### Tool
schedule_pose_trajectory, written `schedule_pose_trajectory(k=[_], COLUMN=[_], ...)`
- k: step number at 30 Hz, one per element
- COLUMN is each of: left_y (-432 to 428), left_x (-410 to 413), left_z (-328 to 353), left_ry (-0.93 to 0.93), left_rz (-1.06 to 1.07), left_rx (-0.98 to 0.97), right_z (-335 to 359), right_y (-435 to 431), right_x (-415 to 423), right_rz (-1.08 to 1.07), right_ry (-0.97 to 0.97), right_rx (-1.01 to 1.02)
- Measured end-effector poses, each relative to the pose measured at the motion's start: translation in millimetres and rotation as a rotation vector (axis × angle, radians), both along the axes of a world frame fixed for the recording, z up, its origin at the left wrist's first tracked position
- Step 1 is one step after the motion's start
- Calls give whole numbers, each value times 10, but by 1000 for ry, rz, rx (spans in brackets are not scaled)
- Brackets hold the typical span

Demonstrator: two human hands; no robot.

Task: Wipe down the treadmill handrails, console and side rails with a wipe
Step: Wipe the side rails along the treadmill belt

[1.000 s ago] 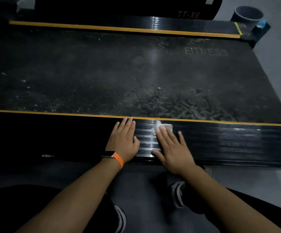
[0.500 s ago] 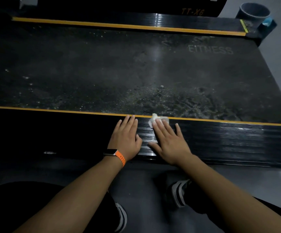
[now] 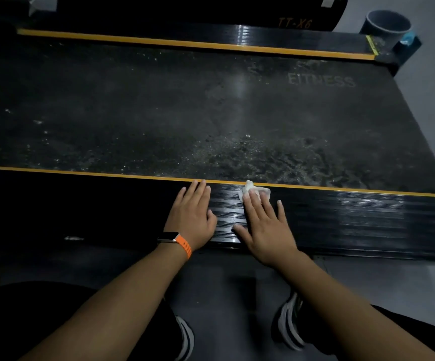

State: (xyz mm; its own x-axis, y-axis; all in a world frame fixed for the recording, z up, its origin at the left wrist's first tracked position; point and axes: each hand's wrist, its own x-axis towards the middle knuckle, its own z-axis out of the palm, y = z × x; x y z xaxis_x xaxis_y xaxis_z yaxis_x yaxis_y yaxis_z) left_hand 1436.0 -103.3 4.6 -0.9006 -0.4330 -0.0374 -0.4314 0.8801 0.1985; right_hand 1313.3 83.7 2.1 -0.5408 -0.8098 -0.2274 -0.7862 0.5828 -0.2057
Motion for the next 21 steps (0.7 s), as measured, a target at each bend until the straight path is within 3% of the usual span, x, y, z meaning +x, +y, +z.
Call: schedule_pose_trajectory(k=[8,15,21], left_y=[-4,1,-2], left_x=[-2,-1,-1], left_z=[-12,-4,-13], left_ry=[5,16,6], left_rz=[-2,0,-3], left_rx=[10,-4,2], right_z=[-81,-129,-125], right_y=[660,169,835], right_x=[-176,282,-106], right_rz=[-213,24,-25], right_ry=[66,93,163], right_rx=[-7,-48,1])
